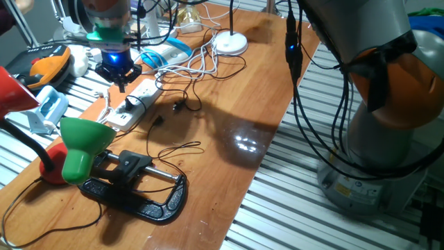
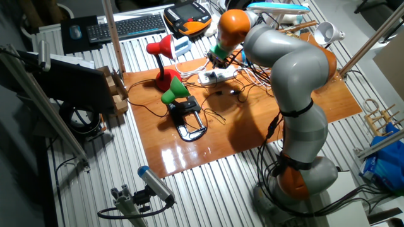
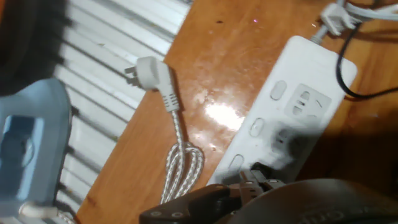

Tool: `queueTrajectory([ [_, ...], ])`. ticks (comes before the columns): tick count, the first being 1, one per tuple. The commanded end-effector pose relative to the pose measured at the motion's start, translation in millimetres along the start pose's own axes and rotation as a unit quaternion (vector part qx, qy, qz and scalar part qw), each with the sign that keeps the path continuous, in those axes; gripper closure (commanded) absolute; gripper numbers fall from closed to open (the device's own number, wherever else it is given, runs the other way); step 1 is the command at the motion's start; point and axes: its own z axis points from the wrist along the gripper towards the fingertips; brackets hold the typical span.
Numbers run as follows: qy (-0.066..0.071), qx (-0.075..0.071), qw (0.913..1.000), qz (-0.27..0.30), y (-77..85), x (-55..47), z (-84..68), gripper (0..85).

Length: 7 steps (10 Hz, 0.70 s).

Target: Plug in the power cord of the desk lamp, turn on the socket, and light up the desk lamp

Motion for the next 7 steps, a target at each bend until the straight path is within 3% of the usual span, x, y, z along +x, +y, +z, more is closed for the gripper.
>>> queueTrajectory([
  [1, 0.007, -0.005, 0.9968, -0.080, 0.8, 0.2, 0.1, 85.0],
  [3, 0.007, -0.003, 0.9912, -0.132, 1.2, -0.6, 1.0, 85.0],
  [7, 0.011, -0.006, 0.9686, -0.248, 2.8, -1.8, 4.7, 85.0],
])
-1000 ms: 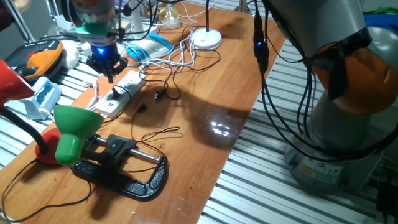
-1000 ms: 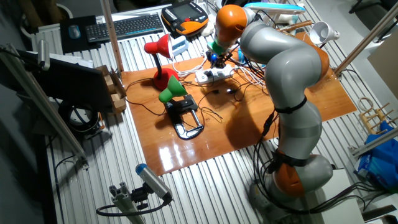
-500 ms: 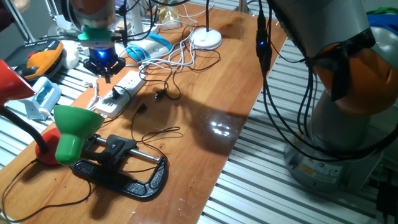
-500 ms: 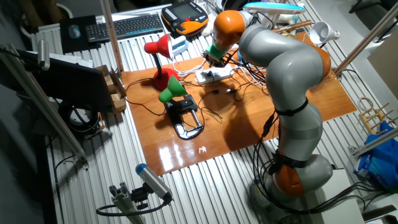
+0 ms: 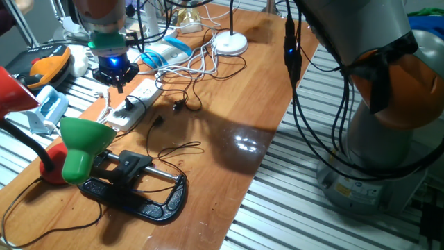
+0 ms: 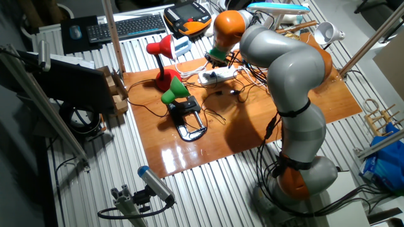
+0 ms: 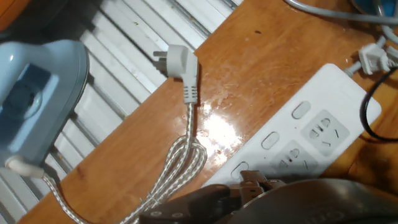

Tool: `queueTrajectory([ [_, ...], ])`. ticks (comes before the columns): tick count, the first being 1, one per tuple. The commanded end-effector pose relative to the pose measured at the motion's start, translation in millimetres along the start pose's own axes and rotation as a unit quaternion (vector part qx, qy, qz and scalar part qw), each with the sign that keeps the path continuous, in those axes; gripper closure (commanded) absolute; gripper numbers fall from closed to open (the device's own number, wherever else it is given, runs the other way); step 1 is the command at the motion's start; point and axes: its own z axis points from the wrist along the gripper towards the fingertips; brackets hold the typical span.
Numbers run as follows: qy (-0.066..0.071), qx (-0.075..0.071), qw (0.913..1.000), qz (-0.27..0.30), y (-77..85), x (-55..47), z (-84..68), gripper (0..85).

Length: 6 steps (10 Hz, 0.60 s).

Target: Plug in the power cord of the desk lamp, turn on the socket, and light up the desk lamp

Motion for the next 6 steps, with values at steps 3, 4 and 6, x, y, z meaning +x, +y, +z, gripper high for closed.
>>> queueTrajectory([
  [3, 0.025, -0.025, 0.9871, -0.156, 0.6, -0.4, 1.4, 85.0],
  [4, 0.029, -0.020, 0.9854, -0.166, 0.7, -0.2, 1.3, 85.0],
  [6, 0.033, -0.013, 0.9818, -0.186, 0.9, -0.5, 1.2, 85.0],
])
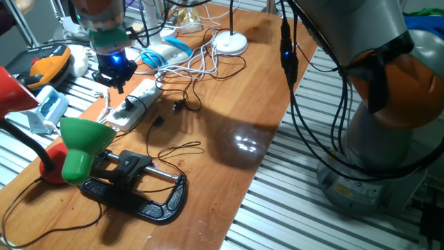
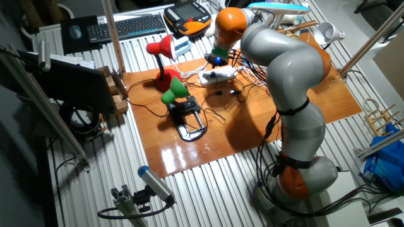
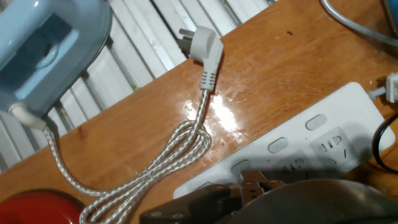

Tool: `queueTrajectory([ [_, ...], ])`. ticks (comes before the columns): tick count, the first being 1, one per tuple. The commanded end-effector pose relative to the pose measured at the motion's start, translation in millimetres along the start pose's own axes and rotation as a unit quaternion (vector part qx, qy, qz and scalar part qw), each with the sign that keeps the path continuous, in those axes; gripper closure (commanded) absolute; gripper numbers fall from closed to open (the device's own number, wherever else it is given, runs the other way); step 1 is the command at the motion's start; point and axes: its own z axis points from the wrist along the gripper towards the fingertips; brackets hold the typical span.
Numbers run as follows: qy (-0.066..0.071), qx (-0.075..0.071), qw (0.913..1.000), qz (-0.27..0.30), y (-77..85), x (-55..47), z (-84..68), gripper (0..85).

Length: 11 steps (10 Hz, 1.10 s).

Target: Plug in the power cord of the desk lamp, turn on the socket, and light up the desk lamp

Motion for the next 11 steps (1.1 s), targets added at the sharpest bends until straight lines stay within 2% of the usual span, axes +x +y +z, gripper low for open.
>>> queueTrajectory([
  [1, 0.006, -0.011, 0.9955, -0.094, 0.3, -0.3, 0.4, 85.0],
  [4, -0.005, -0.014, 0.9920, -0.125, 1.8, -1.3, 1.4, 85.0],
  [6, -0.006, -0.010, 0.9907, -0.136, 3.5, -2.5, 3.2, 85.0],
  [9, 0.003, -0.004, 0.9895, -0.145, 3.8, -2.9, 7.5, 85.0],
  [11, 0.011, 0.006, 0.9886, -0.150, 4.1, -2.8, 12.9, 85.0],
])
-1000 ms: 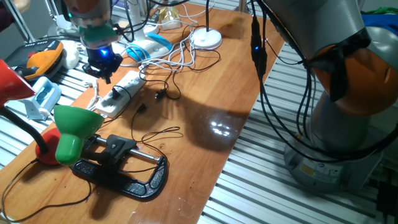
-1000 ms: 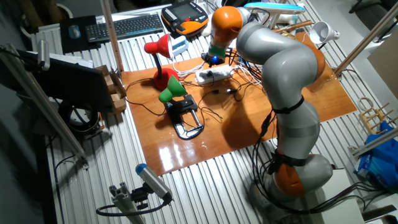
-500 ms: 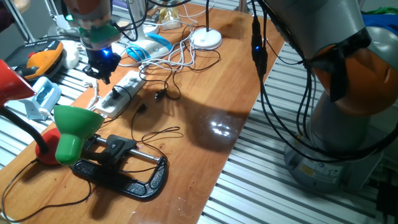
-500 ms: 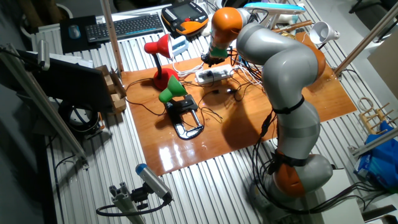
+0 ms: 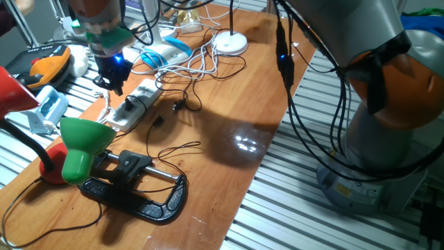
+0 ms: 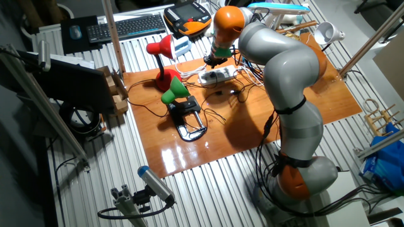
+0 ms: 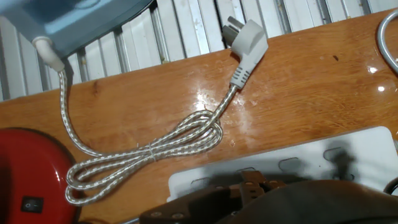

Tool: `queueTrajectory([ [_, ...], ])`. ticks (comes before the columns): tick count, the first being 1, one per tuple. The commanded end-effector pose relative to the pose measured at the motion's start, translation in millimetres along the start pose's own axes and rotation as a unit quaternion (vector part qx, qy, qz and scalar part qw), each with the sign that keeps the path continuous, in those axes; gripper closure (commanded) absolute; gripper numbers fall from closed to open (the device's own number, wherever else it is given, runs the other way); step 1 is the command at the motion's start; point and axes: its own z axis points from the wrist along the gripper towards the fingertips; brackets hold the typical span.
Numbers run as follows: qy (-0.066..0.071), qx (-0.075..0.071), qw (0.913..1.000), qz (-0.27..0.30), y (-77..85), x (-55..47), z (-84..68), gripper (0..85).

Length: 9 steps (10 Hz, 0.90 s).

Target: Plug in the power cord of the desk lamp, turn on the socket, and light up the desk lamp

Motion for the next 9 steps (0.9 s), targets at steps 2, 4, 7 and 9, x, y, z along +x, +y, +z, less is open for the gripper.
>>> queueTrajectory([
  [2, 0.005, 0.006, 1.0000, -0.003, 0.1, -0.2, 2.0, 85.0],
  [4, 0.009, 0.008, 0.9999, -0.007, 0.2, -0.6, 4.3, 85.0],
  [7, 0.002, 0.004, 0.9996, -0.026, -0.4, -0.7, 8.6, 85.0],
  [9, 0.000, 0.003, 0.9991, -0.042, -0.4, -0.8, 15.0, 85.0],
])
